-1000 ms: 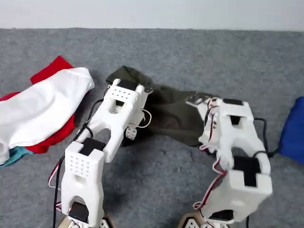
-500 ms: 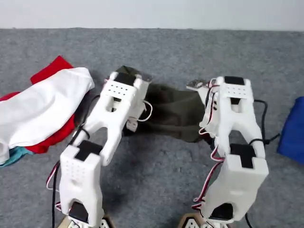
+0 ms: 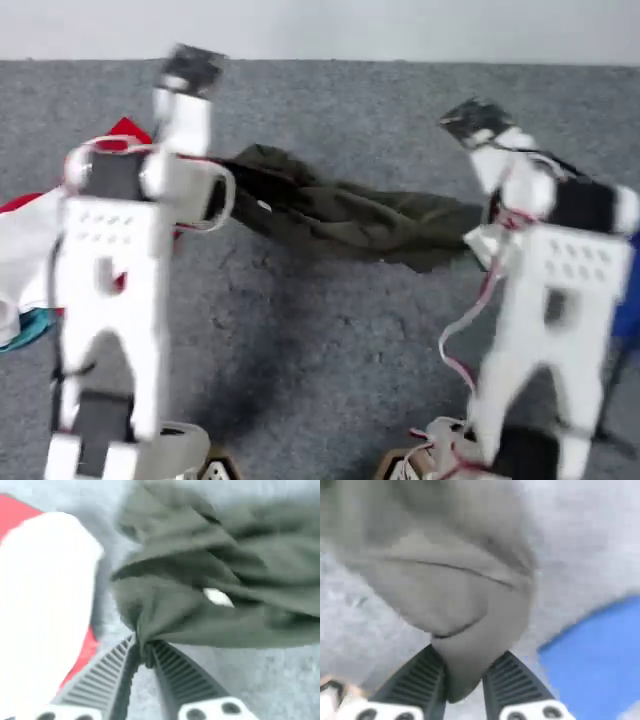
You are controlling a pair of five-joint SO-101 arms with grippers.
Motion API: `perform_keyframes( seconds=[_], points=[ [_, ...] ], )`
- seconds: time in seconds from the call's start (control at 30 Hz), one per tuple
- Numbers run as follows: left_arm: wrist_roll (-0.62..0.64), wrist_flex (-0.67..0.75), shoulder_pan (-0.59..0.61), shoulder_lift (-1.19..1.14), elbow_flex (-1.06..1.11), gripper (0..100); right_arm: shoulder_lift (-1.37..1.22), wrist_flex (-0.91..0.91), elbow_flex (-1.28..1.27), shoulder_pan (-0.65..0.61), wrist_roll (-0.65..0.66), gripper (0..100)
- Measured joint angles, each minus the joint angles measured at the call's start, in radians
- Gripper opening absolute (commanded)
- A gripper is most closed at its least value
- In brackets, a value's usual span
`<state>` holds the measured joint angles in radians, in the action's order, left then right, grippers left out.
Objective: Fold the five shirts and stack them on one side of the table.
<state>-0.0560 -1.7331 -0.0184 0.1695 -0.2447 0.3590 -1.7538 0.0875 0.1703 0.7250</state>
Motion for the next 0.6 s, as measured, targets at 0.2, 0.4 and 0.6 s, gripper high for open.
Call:
perform_keyframes(
  seconds=[0.2, 0.4, 0.6],
  points=[
    [0.000, -0.002, 0.041, 0.308, 0.000, 1, 0.330, -0.002, 0.000, 0.121, 0.000, 0.9],
    [0.000, -0.003, 0.044, 0.629, -0.006, 1, 0.690, -0.002, 0.006, 0.204, 0.038, 0.9],
    [0.000, 0.104, 0.044, 0.924, -0.060, 1, 0.922, 0.023, 0.029, 0.256, 0.078, 0.9]
  ],
)
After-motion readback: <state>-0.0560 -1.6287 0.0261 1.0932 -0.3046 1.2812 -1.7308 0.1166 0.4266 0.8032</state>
